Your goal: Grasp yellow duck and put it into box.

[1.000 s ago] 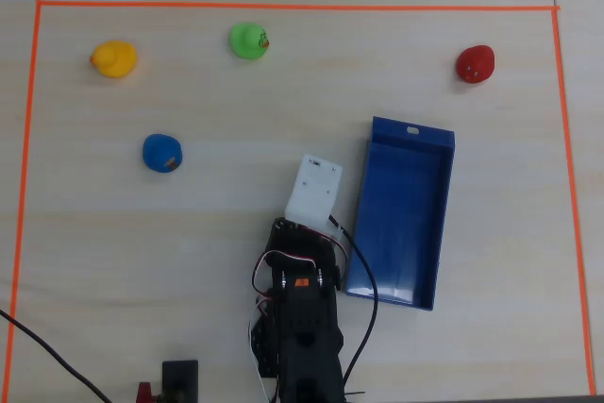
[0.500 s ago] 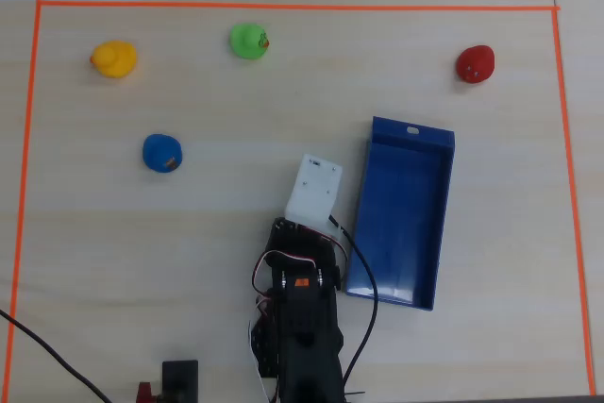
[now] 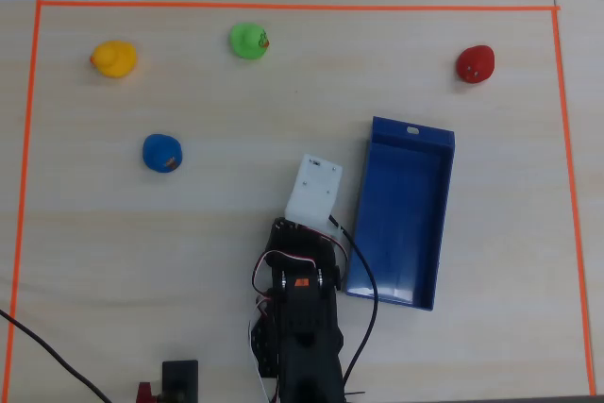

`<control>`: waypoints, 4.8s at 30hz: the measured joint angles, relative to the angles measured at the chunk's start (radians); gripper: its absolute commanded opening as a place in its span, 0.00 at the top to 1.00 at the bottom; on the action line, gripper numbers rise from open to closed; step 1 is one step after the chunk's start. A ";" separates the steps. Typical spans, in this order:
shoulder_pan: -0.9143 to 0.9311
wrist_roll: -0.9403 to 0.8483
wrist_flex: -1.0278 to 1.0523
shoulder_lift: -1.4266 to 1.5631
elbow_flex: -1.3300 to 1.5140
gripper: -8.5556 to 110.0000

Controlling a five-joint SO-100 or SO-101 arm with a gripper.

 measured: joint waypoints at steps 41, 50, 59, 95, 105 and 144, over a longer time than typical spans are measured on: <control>0.000 0.000 0.000 0.000 0.000 0.93; 0.000 0.000 -0.002 0.000 0.000 0.93; -0.054 0.037 0.021 -0.272 -0.466 0.69; -0.540 0.322 -0.104 -1.700 -1.611 0.59; -0.532 0.264 -0.172 -1.882 -1.772 0.59; -0.479 -0.121 -1.086 -1.988 -1.399 0.60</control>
